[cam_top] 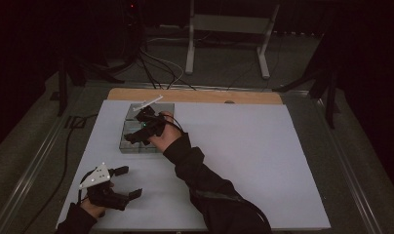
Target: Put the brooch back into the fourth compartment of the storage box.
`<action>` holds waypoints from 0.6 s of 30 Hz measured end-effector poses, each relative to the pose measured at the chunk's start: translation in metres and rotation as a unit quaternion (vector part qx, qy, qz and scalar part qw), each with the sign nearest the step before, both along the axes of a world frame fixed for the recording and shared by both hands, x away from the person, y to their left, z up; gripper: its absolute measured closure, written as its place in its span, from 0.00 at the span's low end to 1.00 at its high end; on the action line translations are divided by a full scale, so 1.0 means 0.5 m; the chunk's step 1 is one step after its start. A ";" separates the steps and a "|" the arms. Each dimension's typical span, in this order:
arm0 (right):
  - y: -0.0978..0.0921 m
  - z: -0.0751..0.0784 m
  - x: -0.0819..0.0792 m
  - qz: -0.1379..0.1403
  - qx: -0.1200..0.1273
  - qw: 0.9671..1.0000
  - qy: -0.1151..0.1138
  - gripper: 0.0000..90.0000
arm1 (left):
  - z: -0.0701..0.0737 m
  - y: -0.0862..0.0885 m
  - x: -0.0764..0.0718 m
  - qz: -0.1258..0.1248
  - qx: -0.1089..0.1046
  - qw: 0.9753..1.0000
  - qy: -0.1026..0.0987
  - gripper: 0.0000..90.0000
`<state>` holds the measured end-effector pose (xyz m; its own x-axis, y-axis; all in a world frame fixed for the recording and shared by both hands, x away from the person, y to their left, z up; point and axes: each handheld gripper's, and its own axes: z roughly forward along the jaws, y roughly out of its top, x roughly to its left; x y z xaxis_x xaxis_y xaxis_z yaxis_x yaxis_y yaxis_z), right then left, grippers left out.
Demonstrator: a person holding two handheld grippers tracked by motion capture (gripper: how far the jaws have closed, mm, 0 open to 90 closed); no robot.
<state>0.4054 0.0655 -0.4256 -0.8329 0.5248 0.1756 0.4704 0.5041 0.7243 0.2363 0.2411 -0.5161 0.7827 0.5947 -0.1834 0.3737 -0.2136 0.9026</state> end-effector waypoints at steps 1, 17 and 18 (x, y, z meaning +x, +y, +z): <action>-0.008 0.004 -0.001 0.001 -0.002 1.000 -0.004 0.01 | 0.000 0.000 0.000 0.000 0.002 1.000 0.001 0.01; -0.179 0.040 -0.024 -0.018 -0.020 0.999 -0.032 0.00 | -0.002 -0.001 0.001 0.000 0.006 1.000 0.003 0.01; -0.192 0.041 -0.027 -0.022 -0.018 0.999 -0.031 0.00 | -0.002 -0.001 0.001 -0.001 0.006 1.000 0.002 0.01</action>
